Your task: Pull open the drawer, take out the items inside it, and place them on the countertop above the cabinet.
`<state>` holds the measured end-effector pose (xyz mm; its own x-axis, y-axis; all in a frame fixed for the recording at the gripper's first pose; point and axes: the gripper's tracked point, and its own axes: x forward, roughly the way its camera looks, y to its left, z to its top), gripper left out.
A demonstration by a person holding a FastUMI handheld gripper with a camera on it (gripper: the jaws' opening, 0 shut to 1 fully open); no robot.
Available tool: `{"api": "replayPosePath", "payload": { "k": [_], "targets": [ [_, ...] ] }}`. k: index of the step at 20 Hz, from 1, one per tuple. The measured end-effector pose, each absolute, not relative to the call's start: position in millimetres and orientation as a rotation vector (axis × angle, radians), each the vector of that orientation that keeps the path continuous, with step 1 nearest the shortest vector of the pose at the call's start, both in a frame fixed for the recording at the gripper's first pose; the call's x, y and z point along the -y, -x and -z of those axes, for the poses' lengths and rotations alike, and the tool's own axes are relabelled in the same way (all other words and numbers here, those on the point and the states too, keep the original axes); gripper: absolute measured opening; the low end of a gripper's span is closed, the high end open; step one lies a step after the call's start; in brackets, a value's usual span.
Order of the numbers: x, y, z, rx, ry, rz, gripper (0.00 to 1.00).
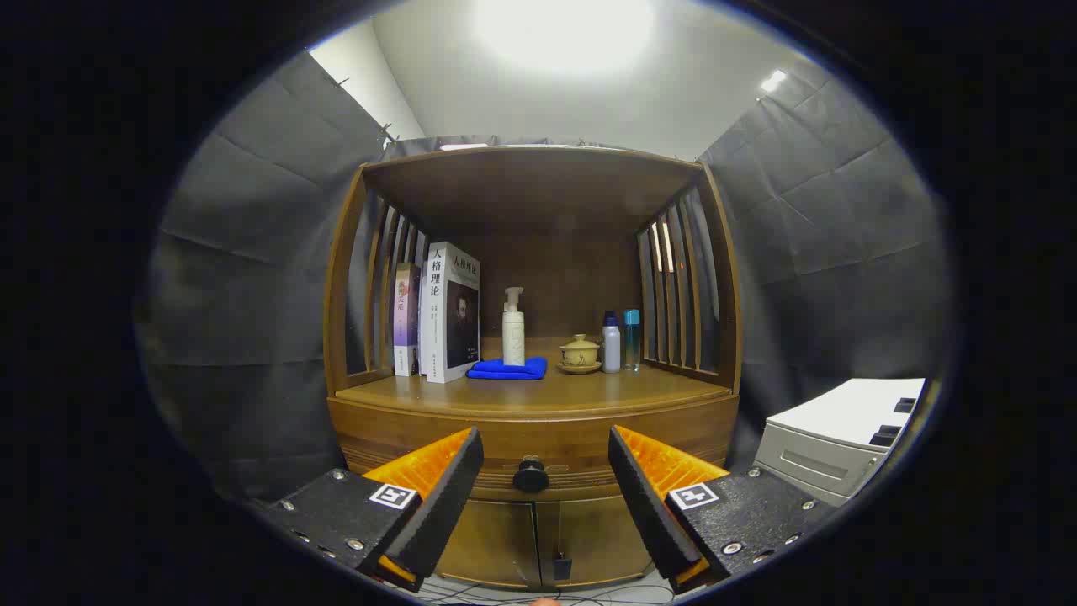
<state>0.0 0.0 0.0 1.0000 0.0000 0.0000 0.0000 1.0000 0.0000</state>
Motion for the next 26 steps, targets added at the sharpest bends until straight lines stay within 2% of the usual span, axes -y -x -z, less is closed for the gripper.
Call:
{"api": "replayPosePath", "payload": {
  "k": [20,26],
  "targets": [
    [-4.3,-2.7,5.9,-0.015,0.015,-0.003,0.93],
    [-7.8,-23.1,25.1,-0.052,0.039,0.002,0.93]
  ]
}}
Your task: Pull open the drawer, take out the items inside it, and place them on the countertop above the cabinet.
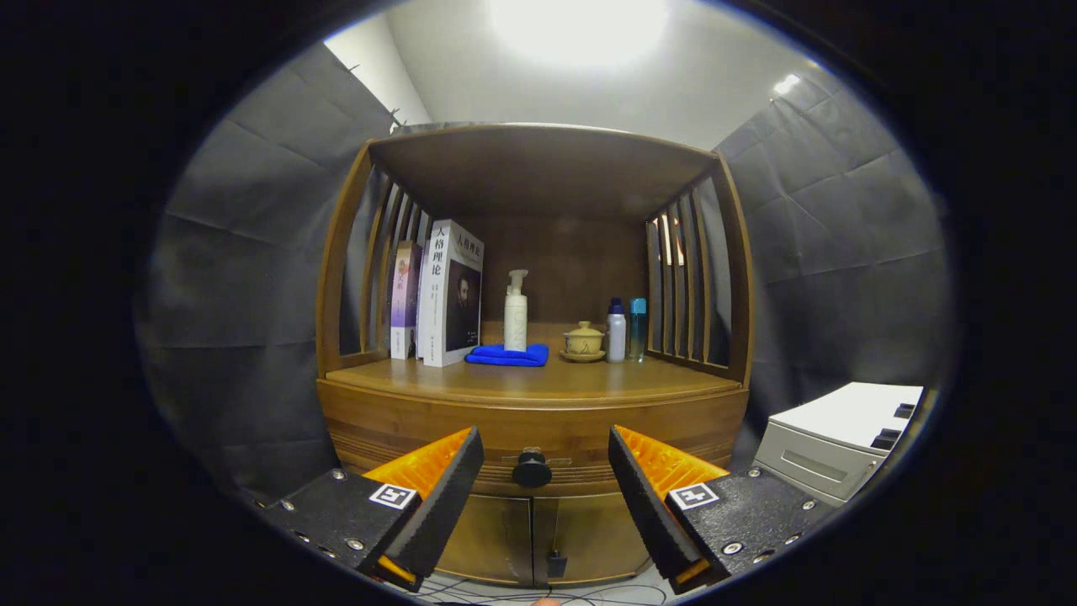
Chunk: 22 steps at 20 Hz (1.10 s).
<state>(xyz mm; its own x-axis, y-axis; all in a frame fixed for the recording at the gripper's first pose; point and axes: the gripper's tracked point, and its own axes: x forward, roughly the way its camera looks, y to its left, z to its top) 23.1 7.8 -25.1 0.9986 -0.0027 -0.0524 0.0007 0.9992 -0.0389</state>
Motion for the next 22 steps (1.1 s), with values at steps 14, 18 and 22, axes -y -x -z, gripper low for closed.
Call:
{"api": "replayPosePath", "payload": {
  "k": [14,18,22],
  "targets": [
    [-22.0,-98.7,90.3,-0.181,-0.017,-0.022,0.93],
    [-25.7,-110.1,120.2,-0.256,-0.011,-0.019,0.92],
    [-32.0,-117.6,135.8,-0.291,-0.029,-0.037,0.88]
  ]
}}
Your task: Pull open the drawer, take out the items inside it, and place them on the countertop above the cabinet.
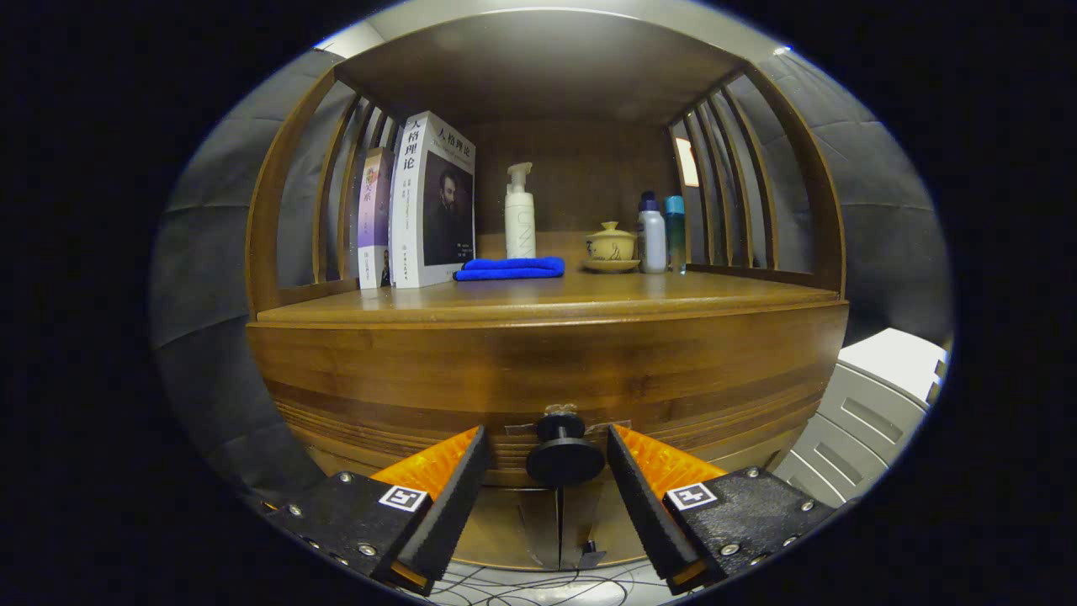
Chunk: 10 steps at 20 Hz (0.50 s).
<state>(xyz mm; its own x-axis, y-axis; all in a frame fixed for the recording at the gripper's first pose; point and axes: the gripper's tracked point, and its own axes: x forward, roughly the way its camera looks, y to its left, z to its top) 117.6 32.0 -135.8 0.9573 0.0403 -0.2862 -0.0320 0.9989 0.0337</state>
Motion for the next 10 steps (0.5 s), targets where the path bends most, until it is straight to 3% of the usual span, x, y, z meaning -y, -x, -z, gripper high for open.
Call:
{"api": "replayPosePath", "payload": {
  "k": [6,10],
  "targets": [
    [-26.0,-120.4,138.3,-0.297,-0.013,-0.03,0.74],
    [-18.7,-125.5,138.1,-0.296,-0.009,-0.022,0.54]
  ]
}}
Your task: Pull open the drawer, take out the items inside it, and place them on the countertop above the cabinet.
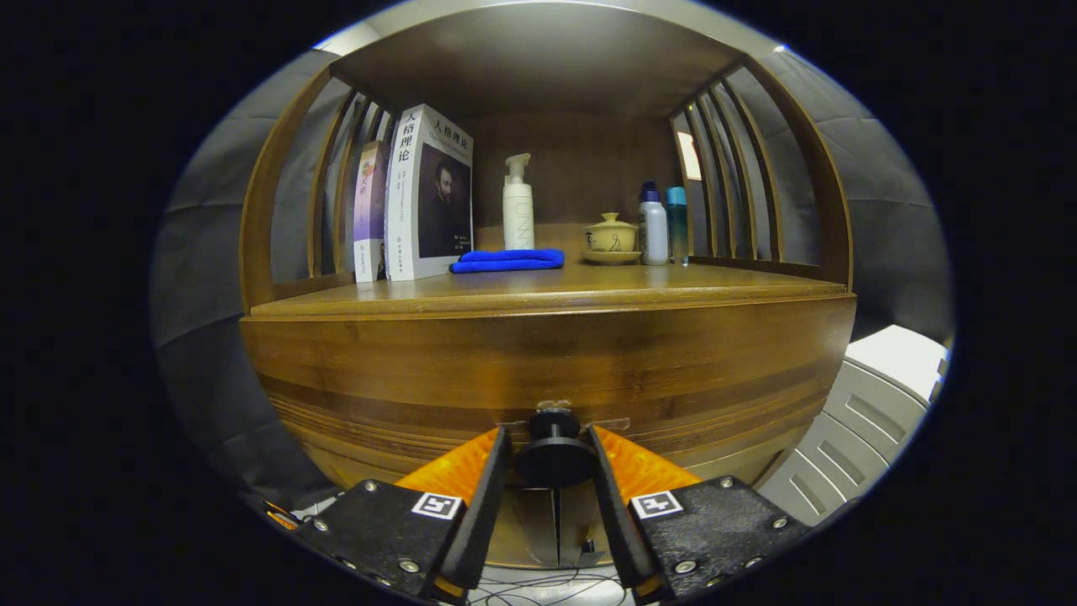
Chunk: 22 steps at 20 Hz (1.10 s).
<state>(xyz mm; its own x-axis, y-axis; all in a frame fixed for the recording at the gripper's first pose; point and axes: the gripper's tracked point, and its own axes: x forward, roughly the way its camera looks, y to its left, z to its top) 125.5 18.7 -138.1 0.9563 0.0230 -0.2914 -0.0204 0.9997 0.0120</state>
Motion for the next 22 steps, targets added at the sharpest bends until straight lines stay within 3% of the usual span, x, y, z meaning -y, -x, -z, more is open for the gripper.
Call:
{"api": "replayPosePath", "payload": {
  "k": [1,5,22],
  "targets": [
    [-20.2,-121.0,138.9,-0.298,-0.007,-0.02,0.47],
    [-20.3,-119.5,138.4,-0.31,0.014,-0.011,0.42],
    [-21.5,-71.4,130.3,-0.323,0.051,-0.012,0.42]
  ]
}}
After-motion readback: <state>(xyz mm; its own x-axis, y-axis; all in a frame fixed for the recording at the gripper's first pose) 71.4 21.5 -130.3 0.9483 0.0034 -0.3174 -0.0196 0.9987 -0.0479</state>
